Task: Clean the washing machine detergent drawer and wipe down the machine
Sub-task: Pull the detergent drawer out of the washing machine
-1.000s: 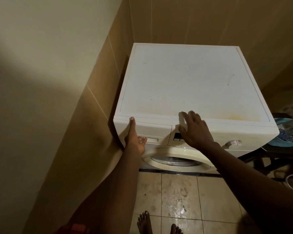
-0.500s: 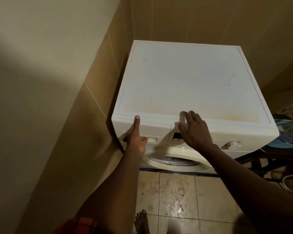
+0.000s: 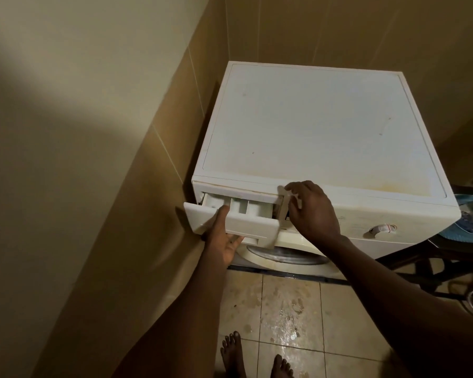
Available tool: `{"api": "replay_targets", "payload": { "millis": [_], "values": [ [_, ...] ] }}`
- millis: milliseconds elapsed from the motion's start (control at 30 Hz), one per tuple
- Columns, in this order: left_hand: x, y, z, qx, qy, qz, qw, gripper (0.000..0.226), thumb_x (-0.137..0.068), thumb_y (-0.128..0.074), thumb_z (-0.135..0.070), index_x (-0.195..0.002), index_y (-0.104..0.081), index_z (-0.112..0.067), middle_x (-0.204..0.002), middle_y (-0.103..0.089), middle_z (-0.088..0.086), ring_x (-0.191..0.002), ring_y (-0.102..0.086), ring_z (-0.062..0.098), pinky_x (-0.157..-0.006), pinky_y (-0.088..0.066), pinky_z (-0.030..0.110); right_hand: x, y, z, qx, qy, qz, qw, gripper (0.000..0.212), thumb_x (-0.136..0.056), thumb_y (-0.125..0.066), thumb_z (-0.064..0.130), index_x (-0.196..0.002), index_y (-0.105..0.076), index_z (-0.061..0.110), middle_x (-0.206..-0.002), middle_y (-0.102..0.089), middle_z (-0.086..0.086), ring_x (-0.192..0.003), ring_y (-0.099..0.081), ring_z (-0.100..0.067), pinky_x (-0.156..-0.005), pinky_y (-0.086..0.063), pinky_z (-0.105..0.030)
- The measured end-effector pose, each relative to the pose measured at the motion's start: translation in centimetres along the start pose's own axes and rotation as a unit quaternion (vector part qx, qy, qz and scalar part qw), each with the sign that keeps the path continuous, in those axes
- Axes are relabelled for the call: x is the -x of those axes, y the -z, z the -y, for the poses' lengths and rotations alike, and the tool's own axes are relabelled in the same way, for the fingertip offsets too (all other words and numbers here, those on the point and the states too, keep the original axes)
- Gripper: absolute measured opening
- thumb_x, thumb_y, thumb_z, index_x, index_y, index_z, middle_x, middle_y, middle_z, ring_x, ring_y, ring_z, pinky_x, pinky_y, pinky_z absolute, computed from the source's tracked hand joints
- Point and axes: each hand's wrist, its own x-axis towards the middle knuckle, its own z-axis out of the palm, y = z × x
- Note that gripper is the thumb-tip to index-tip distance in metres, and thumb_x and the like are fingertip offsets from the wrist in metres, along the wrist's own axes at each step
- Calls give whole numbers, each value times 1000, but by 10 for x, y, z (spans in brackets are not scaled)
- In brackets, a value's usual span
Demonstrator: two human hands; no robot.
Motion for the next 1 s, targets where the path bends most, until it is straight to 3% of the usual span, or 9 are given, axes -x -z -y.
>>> {"api": "replay_targets", "payload": {
  "millis": [133, 367, 533, 700, 1000],
  "values": [
    [15, 23, 10, 23, 8, -15, 1000, 74, -81, -78, -23, -143, -38, -16, -131, -59, 18, -112, -62, 32, -66, -57, 43, 8, -7, 14, -26, 15, 42, 999, 24, -86, -55, 9, -107, -64, 16, -96, -66, -4, -81, -60, -20, -71, -51, -34],
    [41, 57, 23, 6, 30, -11, 999, 69, -84, -74, -19, -141, -36, -13, -132, -55, 22, -114, -58, 37, -89, -51, 52, 25, -26, 35, -19, 16, 137, 990, 33, -89, -53, 11, -119, -64, 15, -120, -65, -5, -104, -61, -21, -87, -48, -30],
    [48, 62, 27, 2, 25, 1, 1000, 58, -85, -73, -15, -131, -38, -14, -123, -58, 22, -110, -59, 36, -97, -49, 55, 30, -38, 48, 26, 16, 223, 974, 46, -89, -53, 14, -134, -51, 12, -137, -53, -8, -128, -44, -29, -98, -45, -39],
    [50, 64, 31, 7, 19, 12, 1000, 58, -85, -72, -14, -130, -36, -16, -116, -58, 21, -107, -60, 35, -99, -50, 54, 29, -45, 54, 94, 30, 314, 944, 60, -94, -47, 18, -150, -24, 15, -155, -27, -3, -135, -30, -36, -111, -26, -46],
    [47, 64, 28, -15, 18, 20, 1000, 60, -85, -72, -15, -135, -38, -14, -127, -58, 22, -115, -59, 35, -102, -48, 54, 10, -66, 65, 147, 41, 345, 926, 70, -95, -48, 20, -152, -7, 18, -161, -6, 0, -132, -34, -31, -102, -41, -46]
  ]
}}
